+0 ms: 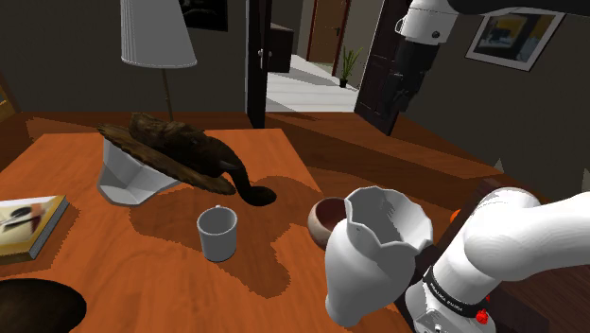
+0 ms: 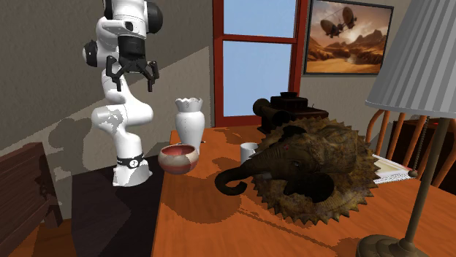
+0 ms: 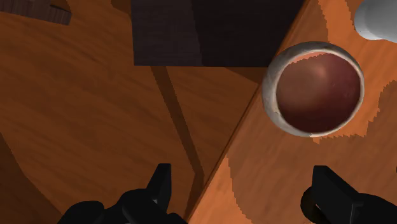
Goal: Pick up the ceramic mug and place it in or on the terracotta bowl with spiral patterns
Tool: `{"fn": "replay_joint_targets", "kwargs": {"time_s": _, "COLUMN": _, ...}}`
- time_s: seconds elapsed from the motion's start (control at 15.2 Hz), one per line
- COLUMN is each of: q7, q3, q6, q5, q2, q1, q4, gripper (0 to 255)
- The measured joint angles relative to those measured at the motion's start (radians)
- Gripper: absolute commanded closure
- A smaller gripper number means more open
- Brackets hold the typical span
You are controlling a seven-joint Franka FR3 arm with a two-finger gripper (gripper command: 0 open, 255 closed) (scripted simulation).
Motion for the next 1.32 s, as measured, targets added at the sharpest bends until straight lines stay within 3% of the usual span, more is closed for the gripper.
{"fn": "replay_joint_targets", "kwargs": {"time_s": 0.53, "q7": 0.137, "q3": 0.122, "q6": 0.085, "q5": 0.077, "q2": 0.073, "q1": 0.034, "q4": -0.034, "gripper": 0}}
{"fn": "replay_joint_targets", "kwargs": {"time_s": 1.32, "q7": 0.403, "q3": 0.353, "q6": 0.273, "q5": 0.153, "q2": 0.369, "q1": 0.072, "q4": 0.042, "gripper": 0}}
